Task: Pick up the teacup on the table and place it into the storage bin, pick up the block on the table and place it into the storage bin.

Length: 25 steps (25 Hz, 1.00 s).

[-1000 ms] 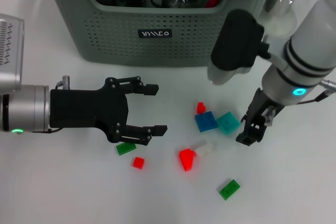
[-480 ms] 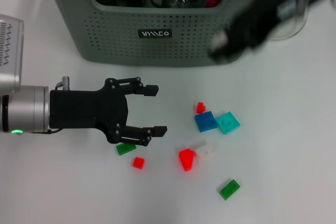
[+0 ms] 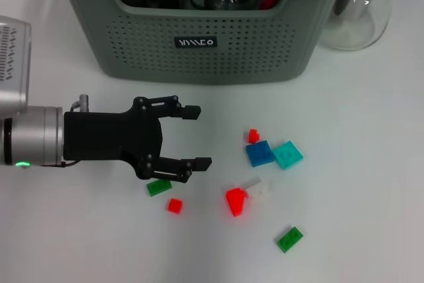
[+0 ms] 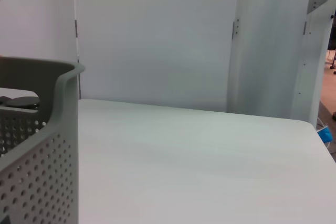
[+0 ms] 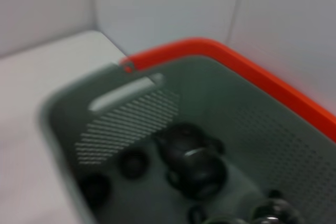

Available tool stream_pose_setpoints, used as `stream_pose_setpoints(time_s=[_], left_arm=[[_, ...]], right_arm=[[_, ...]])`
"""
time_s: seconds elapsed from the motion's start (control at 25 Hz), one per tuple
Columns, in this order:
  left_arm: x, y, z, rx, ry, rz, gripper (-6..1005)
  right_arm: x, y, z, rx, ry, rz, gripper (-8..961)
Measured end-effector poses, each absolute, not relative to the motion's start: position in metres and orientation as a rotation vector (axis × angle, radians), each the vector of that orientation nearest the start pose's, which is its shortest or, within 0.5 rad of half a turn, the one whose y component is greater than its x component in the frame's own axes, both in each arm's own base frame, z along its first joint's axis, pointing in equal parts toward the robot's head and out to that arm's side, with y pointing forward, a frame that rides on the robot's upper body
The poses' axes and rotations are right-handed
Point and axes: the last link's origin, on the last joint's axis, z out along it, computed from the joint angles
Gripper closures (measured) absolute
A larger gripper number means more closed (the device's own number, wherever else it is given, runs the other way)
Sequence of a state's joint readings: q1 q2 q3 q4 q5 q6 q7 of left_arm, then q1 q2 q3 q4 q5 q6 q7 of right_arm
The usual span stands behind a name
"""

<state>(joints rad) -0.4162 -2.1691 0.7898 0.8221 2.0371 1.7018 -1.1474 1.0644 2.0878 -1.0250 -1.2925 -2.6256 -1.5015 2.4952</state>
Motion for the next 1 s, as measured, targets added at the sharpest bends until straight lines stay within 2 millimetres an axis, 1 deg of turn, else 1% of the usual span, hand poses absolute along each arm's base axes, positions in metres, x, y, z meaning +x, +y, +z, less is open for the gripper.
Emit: stream_pose_setpoints(time_s=[0.12, 0.24, 0.44, 0.6, 0.84, 1.0], left_arm=[[-0.251, 0.285, -0.022, -2.898, -0.204, -0.673, 143], [-0.251, 0.286, -0.022, -2.896, -0.203, -0.671, 143], [-0.251, 0.286, -0.022, -2.892, -0.203, -0.672, 143], [-0.252, 0.286, -0.022, -2.891, -0.204, -0.671, 143], [-0.252, 0.286, -0.021, -2.890, -0.204, -0.671, 143], [-0.252, 0.286, -0.022, -2.890, -0.204, -0.672, 143]], right_arm=[[0.039, 0.460, 0.029, -2.490, 0.568, -0.107, 503], [0.049, 0.478, 0.011, -2.422, 0.548, -0.153, 499], [0.062, 0.495, -0.013, -2.344, 0.506, -0.185, 492], [0.064, 0.500, -0.021, -2.313, 0.472, -0.172, 487], [0.061, 0.502, -0.022, -2.298, 0.462, -0.155, 479], [0.062, 0.502, -0.023, -2.295, 0.458, -0.158, 473]])
